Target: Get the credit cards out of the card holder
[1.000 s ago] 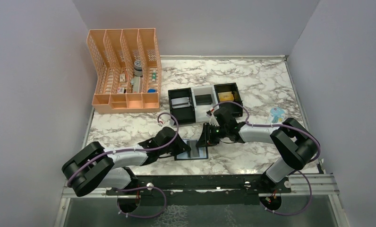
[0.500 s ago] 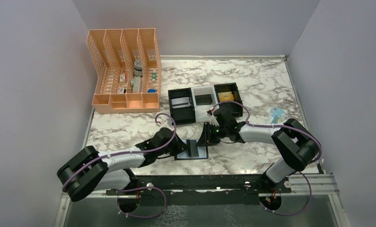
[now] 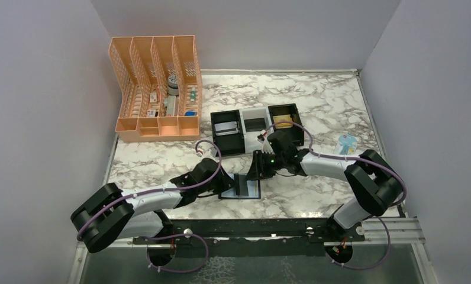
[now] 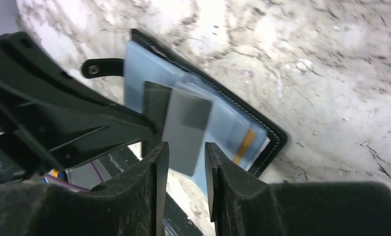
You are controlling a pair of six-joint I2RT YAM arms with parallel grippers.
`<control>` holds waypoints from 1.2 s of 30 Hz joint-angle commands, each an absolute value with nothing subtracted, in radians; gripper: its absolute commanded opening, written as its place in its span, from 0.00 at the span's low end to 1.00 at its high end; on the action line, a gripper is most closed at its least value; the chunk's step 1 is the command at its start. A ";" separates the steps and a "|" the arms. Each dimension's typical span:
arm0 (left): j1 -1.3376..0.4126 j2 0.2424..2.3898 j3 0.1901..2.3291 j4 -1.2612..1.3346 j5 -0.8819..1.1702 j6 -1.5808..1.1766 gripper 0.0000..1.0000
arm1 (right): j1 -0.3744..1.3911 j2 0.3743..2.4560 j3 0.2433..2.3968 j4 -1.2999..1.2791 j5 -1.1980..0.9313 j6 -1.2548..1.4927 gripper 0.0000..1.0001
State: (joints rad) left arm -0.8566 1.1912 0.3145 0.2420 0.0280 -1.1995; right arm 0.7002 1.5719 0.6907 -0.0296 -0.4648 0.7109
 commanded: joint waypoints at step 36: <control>-0.852 1.065 0.326 0.050 -0.142 -1.190 0.00 | 0.715 1.642 0.833 -0.232 -0.310 0.501 0.27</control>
State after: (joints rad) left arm -0.8532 1.1286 0.3191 0.1646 -0.0315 -1.2064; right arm 0.7185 1.6596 0.8299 -0.1749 -0.3901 0.5694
